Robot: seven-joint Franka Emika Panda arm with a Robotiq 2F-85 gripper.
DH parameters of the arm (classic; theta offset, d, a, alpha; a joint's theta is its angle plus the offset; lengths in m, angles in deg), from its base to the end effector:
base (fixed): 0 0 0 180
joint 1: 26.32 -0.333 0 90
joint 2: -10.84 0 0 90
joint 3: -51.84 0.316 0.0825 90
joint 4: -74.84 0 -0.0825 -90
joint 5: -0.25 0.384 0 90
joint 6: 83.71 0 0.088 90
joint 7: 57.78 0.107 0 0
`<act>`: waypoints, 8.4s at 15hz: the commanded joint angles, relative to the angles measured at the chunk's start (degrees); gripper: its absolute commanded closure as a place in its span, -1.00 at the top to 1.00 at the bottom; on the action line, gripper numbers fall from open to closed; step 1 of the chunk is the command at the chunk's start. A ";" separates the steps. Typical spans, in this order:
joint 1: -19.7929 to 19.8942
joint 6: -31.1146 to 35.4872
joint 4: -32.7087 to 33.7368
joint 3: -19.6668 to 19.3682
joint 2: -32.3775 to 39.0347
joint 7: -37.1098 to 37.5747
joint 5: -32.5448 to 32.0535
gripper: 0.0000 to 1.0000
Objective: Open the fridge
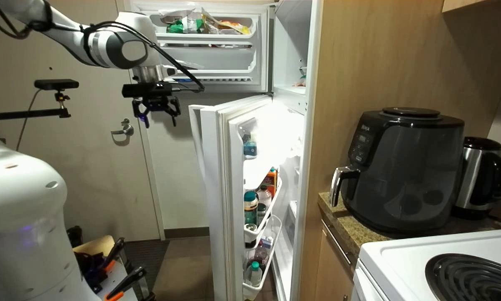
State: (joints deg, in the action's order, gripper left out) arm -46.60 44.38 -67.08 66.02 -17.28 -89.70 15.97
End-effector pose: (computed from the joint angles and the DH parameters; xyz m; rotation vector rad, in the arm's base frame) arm 0.3412 0.2507 0.4828 -2.6305 -1.4382 -0.3642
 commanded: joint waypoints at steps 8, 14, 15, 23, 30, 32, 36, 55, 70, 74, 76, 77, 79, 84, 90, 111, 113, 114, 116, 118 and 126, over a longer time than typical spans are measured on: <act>2.11 -10.28 -1.77 -4.11 -10.38 10.59 -12.91 1.00; 10.91 -5.79 -1.05 -9.20 -5.39 14.17 -21.27 1.00; 12.43 -3.52 -0.62 -10.17 -3.72 14.14 -22.66 1.00; 18.29 24.89 2.51 -17.34 13.43 13.53 -23.98 1.00; 12.38 36.50 7.47 -19.84 20.85 7.75 -8.39 1.00; 10.52 37.09 8.79 -19.99 22.04 5.70 -4.37 1.00; 7.92 36.30 10.24 -20.22 23.73 1.34 2.67 1.00; 4.11 37.46 10.17 -18.59 25.08 -16.75 15.29 1.00; 6.40 35.59 9.73 -19.78 25.05 -16.63 15.62 1.00; 6.40 35.56 9.73 -19.78 25.07 -16.63 15.62 1.00; 6.40 35.54 9.73 -19.78 25.08 -16.63 15.62 1.00; 6.40 35.54 9.73 -19.78 25.09 -16.63 15.62 1.00; 6.31 36.22 9.99 -19.88 25.62 -17.46 16.52 1.00; 5.92 37.95 9.31 -19.74 26.81 -18.65 17.67 1.00; 5.28 42.34 6.99 -18.94 27.04 -23.29 21.88 1.00; 6.22 28.77 15.15 -25.72 33.52 -66.28 61.99 1.00; 5.97 28.59 16.08 -25.95 34.52 -68.40 63.34 1.00; 5.78 28.30 16.31 -25.84 34.83 -69.45 64.41 1.00; 5.46 27.64 16.61 -25.44 35.30 -70.85 66.23 1.00; 5.09 26.62 16.62 -24.77 35.37 -72.19 68.67 1.00; 4.05 25.32 15.87 -23.11 35.15 -78.93 76.52 1.00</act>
State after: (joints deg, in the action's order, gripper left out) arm -41.88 71.34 -51.08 41.79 17.85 -164.25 88.67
